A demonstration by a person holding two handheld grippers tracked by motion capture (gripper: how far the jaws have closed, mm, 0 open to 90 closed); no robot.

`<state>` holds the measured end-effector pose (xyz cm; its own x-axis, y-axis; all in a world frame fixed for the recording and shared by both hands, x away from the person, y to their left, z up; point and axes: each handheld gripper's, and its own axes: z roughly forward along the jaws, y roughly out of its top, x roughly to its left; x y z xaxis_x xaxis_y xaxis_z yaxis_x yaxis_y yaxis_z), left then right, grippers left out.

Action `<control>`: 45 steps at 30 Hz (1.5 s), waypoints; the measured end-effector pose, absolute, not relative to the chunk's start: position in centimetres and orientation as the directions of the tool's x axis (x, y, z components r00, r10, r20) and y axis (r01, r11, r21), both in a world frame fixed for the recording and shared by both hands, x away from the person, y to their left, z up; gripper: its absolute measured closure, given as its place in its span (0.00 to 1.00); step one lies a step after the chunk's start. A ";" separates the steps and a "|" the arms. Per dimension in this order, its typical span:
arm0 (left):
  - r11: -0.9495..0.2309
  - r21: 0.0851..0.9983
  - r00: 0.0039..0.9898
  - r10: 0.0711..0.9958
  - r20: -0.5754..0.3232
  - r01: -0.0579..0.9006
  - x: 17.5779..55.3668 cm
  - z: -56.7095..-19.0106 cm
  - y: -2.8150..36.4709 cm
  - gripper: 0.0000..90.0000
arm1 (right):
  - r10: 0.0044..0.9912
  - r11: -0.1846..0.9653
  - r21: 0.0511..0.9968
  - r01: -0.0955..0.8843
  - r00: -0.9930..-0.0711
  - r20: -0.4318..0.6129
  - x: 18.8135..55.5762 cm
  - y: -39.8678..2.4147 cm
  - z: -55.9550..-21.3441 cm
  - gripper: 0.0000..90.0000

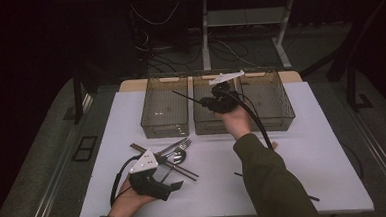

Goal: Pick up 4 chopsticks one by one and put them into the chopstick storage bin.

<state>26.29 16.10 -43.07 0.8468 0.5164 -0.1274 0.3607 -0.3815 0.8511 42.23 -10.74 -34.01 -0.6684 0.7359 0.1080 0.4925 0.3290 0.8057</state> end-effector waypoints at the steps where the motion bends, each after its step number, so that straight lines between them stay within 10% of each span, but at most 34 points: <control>1: -0.380 0.853 0.848 0.516 -0.126 0.357 26.3 -43.1 16.1 0.02 | 0.738 0.328 0.805 0.494 -0.666 0.108 42.4 -10.4 -34.0 0.95; 41: -0.361 0.862 0.856 0.496 -0.146 0.355 26.4 -42.8 16.4 0.02 | 0.772 0.384 0.741 0.551 -0.632 0.070 48.8 0.8 -37.3 0.95; 45: -0.362 0.864 0.858 0.493 -0.143 0.352 26.5 -42.8 16.5 0.01 | 0.777 0.368 0.749 0.551 -0.624 0.077 49.0 1.1 -37.4 0.82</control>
